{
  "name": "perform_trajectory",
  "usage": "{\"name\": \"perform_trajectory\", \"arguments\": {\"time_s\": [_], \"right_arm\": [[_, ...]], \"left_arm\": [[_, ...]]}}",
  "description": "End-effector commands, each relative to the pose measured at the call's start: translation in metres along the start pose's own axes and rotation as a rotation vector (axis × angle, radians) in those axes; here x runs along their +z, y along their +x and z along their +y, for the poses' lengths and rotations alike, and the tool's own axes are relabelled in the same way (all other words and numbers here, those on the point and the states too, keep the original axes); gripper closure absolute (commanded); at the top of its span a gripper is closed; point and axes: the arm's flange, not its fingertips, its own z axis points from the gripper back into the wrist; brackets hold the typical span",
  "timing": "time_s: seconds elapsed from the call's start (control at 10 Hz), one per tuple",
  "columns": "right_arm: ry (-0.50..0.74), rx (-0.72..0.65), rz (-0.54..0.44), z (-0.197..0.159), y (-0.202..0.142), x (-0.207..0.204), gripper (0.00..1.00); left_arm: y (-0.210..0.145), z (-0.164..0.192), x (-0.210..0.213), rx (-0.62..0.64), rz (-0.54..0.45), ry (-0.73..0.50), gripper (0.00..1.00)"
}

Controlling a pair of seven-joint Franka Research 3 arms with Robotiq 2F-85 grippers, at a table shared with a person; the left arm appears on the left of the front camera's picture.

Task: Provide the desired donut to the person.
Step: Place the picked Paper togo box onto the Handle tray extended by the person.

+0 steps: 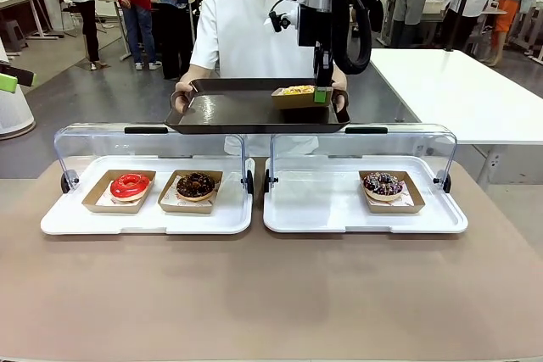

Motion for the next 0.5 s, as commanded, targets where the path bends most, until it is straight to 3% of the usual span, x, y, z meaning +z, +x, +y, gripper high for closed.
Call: {"name": "perform_trajectory", "arguments": {"time_s": [0.0,0.2,0.3,0.4], "right_arm": [[0.032,0.017,-0.028,0.0001,-0.0040,-0.0058,0.98],[0.035,0.033,-0.030,0.0014,-0.0052,-0.0077,0.98],[0.035,0.038,-0.028,0.0013,-0.0051,-0.0079,0.89],[0.037,0.042,-0.027,0.0021,-0.0046,-0.0077,0.49]], "left_arm": [[0.0017,-0.0013,0.0003,0.003,-0.007,-0.003,0.00],[0.0017,-0.0013,0.0003,0.003,-0.007,-0.003,0.00],[0.0017,-0.0013,0.0003,0.003,-0.007,-0.003,0.00],[0.0017,-0.0013,0.0003,0.003,-0.007,-0.003,0.00]]}}
